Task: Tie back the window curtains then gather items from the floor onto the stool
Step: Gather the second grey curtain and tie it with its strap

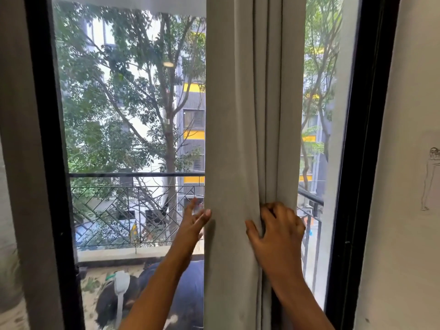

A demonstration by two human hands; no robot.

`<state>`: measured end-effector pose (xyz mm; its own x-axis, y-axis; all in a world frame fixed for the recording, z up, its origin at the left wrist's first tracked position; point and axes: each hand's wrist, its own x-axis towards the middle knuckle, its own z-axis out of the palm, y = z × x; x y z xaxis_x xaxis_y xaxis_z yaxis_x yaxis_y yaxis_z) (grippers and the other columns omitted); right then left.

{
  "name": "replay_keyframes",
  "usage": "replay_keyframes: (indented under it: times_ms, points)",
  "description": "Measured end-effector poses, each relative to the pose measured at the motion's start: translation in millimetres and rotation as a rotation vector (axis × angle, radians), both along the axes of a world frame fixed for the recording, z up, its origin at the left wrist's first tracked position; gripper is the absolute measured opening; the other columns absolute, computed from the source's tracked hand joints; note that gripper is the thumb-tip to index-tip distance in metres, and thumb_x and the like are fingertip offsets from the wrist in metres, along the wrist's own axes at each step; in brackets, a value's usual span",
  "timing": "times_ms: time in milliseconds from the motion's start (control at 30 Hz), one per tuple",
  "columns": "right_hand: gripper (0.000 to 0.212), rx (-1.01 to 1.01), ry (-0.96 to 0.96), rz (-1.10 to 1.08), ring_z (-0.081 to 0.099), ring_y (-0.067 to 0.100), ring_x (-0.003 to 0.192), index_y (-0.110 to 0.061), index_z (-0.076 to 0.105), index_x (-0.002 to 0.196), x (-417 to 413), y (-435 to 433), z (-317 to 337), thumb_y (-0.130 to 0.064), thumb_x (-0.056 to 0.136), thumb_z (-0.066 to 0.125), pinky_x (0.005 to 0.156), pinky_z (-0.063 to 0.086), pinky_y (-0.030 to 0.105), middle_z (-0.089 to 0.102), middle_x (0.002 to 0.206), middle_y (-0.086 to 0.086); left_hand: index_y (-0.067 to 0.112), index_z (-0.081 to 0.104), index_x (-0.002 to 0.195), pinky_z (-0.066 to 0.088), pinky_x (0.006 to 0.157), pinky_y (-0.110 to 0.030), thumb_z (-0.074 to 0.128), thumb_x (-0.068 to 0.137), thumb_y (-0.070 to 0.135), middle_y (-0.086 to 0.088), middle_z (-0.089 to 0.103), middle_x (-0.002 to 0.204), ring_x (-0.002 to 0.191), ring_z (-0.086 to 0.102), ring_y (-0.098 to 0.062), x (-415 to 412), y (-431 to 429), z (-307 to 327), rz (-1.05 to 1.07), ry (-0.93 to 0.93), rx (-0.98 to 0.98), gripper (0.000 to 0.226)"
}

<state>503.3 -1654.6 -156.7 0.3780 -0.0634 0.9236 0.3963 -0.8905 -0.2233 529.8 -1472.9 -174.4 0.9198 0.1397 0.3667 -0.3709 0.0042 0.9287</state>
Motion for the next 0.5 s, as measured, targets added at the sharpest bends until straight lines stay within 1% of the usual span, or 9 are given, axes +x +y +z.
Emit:
replay_keyframes:
  times_ms: [67, 100, 167, 233, 267, 300, 367, 433, 500]
  points:
    - [0.034, -0.018, 0.012, -0.021, 0.057, 0.025, 0.087, -0.017, 0.066, 0.085, 1.5, -3.2, -5.4, -0.041, 0.077, 0.044, 0.085, 0.036, 0.039, 0.060, 0.091, 0.002, 0.024, 0.055, 0.123, 0.050, 0.079, -0.024, 0.059, 0.090, 0.024, 0.006, 0.068, 0.111, 0.107, 0.063, -0.017, 7.6, 0.7, 3.5, -0.058, 0.004, -0.042, 0.033]
    - [0.035, -0.024, 0.020, -0.033, 0.058, 0.026, 0.088, -0.016, 0.066, 0.086, 1.6, -5.1, -7.7, -0.040, 0.077, 0.043, 0.085, 0.041, 0.041, 0.061, 0.093, 0.003, 0.017, 0.062, 0.115, 0.052, 0.075, -0.022, 0.060, 0.089, 0.019, 0.001, 0.072, 0.104, 0.103, 0.066, -0.021, 9.4, 1.4, 2.3, -0.035, -0.038, -0.044, 0.026]
    - [0.036, -0.016, 0.036, -0.037, 0.058, 0.028, 0.090, -0.016, 0.066, 0.090, 1.4, -8.0, -11.6, -0.040, 0.078, 0.042, 0.084, 0.046, 0.047, 0.060, 0.096, 0.005, 0.008, 0.069, 0.099, 0.054, 0.076, -0.030, 0.065, 0.086, 0.015, -0.006, 0.074, 0.095, 0.092, 0.068, -0.023, 8.3, 2.1, -3.3, 0.037, -0.098, -0.079, 0.016]
    - [0.035, 0.003, 0.031, -0.036, 0.057, 0.029, 0.091, -0.015, 0.065, 0.094, 0.4, -8.4, -15.7, -0.039, 0.079, 0.043, 0.086, 0.045, 0.048, 0.060, 0.099, 0.006, 0.006, 0.071, 0.087, 0.053, 0.075, -0.040, 0.072, 0.080, 0.021, -0.012, 0.073, 0.086, 0.080, 0.065, -0.021, -1.2, 1.0, -9.4, 0.089, -0.129, -0.088, 0.016]
    - [0.034, 0.014, 0.012, -0.034, 0.057, 0.029, 0.092, -0.014, 0.063, 0.096, -1.4, -8.1, -18.6, -0.038, 0.079, 0.044, 0.087, 0.044, 0.048, 0.059, 0.101, 0.007, 0.009, 0.072, 0.083, 0.052, 0.073, -0.041, 0.076, 0.078, 0.026, -0.012, 0.072, 0.082, 0.076, 0.064, -0.021, -8.5, 0.0, -13.0, 0.107, -0.155, -0.083, 0.018]
    - [0.033, 0.025, -0.021, -0.030, 0.056, 0.030, 0.093, -0.014, 0.062, 0.099, -4.4, -7.7, -22.5, -0.037, 0.080, 0.047, 0.089, 0.043, 0.048, 0.059, 0.102, 0.008, 0.014, 0.072, 0.080, 0.052, 0.070, -0.038, 0.078, 0.075, 0.032, -0.010, 0.071, 0.078, 0.072, 0.063, -0.019, -18.0, -2.2, -16.5, 0.144, -0.191, -0.068, 0.020]
    - [0.031, 0.030, -0.122, -0.018, 0.054, 0.028, 0.095, -0.017, 0.057, 0.109, -13.8, -6.1, -31.9, -0.034, 0.084, 0.052, 0.094, 0.038, 0.049, 0.058, 0.106, 0.008, 0.025, 0.070, 0.080, 0.052, 0.060, -0.027, 0.072, 0.071, 0.043, -0.003, 0.070, 0.073, 0.066, 0.062, -0.012, -40.5, -9.2, -25.4, 0.276, -0.279, -0.013, 0.020]
    - [0.034, -0.014, -0.206, -0.034, 0.051, 0.025, 0.097, -0.018, 0.055, 0.117, -22.5, -4.0, -43.4, -0.030, 0.086, 0.057, 0.096, 0.036, 0.048, 0.057, 0.107, 0.007, 0.034, 0.067, 0.079, 0.049, 0.053, -0.017, 0.073, 0.076, 0.035, 0.006, 0.069, 0.072, 0.062, 0.061, -0.003, -62.0, -17.8, -33.2, 0.392, -0.355, 0.029, 0.007]
    - [0.036, -0.088, -0.242, -0.044, 0.052, 0.024, 0.093, -0.015, 0.056, 0.121, -27.6, -0.3, -55.6, -0.028, 0.087, 0.059, 0.090, 0.041, 0.045, 0.059, 0.102, 0.006, 0.039, 0.066, 0.079, 0.047, 0.053, -0.012, 0.075, 0.081, 0.018, 0.017, 0.069, 0.073, 0.062, 0.063, 0.000, -73.2, -23.5, -40.8, 0.483, -0.395, 0.109, 0.023]
